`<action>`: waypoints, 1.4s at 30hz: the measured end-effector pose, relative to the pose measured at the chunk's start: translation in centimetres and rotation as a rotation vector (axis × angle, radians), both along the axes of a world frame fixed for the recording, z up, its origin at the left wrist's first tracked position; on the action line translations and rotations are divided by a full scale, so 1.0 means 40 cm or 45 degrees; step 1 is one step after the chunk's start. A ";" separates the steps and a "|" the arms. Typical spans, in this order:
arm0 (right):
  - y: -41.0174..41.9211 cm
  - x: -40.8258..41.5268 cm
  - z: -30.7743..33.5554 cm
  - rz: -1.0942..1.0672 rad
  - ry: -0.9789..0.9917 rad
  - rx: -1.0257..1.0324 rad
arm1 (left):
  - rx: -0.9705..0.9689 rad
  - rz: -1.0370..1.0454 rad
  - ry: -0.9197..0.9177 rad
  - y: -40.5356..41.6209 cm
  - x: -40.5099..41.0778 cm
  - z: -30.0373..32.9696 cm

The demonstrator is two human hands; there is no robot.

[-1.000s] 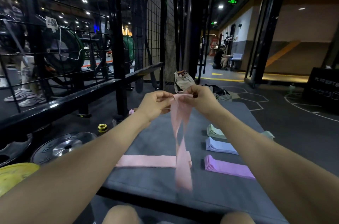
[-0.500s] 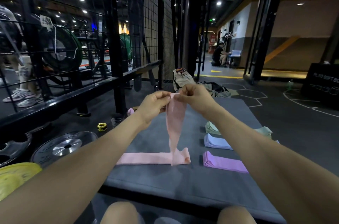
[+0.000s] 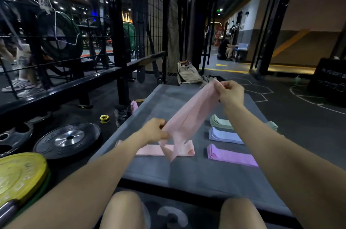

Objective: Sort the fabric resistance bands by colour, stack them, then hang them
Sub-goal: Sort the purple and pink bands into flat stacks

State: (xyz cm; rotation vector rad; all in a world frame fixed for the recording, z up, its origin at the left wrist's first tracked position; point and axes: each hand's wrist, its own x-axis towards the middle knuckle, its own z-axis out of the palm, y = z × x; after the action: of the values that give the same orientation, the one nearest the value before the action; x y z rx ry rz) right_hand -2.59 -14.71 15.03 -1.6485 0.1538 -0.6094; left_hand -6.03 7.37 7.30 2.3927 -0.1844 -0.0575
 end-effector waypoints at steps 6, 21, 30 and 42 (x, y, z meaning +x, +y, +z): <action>-0.031 0.015 -0.043 -0.120 0.105 0.152 | 0.241 0.310 0.061 0.082 0.012 -0.066; -0.038 0.018 -0.106 -0.174 0.223 0.087 | -1.234 0.378 0.580 0.116 -0.013 -0.047; -0.012 -0.003 -0.128 -0.071 0.276 0.059 | -1.003 0.383 0.776 0.138 -0.008 -0.040; 0.133 -0.015 -0.018 0.585 0.078 -0.031 | -0.588 -0.040 -0.172 -0.006 0.043 0.177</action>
State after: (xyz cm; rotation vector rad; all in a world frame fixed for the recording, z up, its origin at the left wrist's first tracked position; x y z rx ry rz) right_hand -3.17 -9.40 14.32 -1.6536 -0.1865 -0.2110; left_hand -4.30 7.11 14.37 1.9333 -0.2667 0.1206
